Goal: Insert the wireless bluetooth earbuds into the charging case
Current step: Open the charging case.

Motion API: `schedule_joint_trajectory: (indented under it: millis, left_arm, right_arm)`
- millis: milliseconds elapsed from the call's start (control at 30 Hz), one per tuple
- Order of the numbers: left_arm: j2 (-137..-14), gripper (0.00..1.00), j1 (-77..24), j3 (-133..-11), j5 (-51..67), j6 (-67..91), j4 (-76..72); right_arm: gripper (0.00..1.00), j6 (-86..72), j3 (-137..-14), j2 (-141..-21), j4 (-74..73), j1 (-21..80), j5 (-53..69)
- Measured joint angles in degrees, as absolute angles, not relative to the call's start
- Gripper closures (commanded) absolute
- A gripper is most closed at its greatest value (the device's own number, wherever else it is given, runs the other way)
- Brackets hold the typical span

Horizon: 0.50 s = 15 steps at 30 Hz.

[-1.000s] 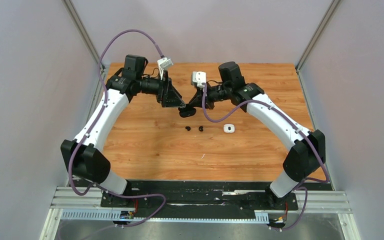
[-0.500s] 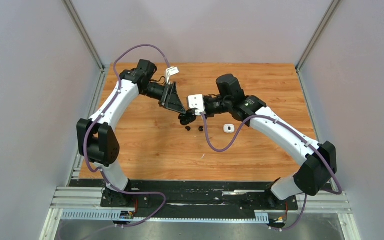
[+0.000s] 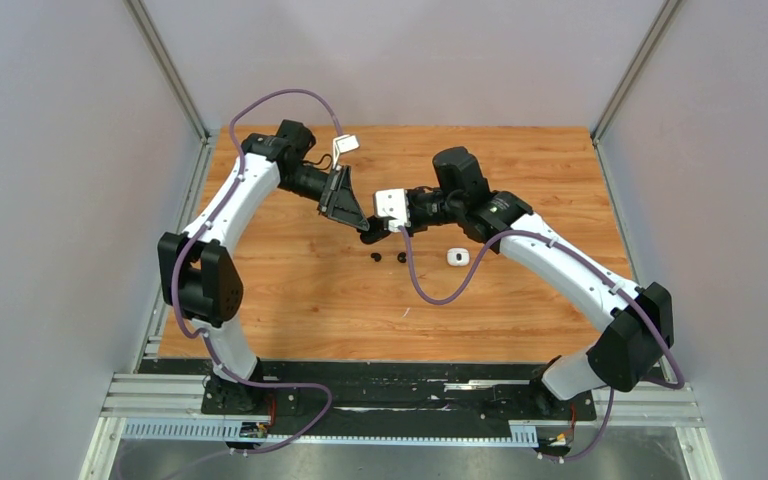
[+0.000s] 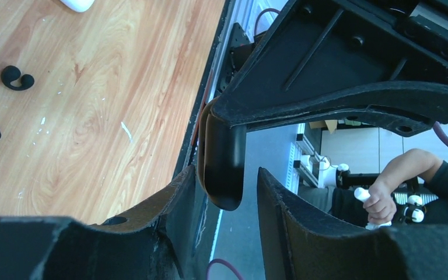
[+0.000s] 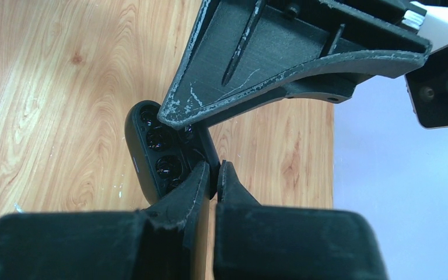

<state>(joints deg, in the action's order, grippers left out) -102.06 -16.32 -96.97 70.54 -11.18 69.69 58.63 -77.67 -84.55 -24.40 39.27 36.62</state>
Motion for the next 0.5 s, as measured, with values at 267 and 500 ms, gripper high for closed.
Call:
schedule_joint_trajectory:
  millis: [267, 500]
  left_arm:
    - [-102.56, 0.66, -16.32, -96.97, 70.5, -11.03, 69.54]
    - [-102.69, 0.73, -16.29, -96.97, 70.63, -11.29, 69.43]
  right_arm:
    - [1.0, 58.59, -77.67, -84.71, -23.86, 39.62, 36.45]
    - [1.0, 58.57, -77.67, -85.19, -23.31, 39.92, 36.18]
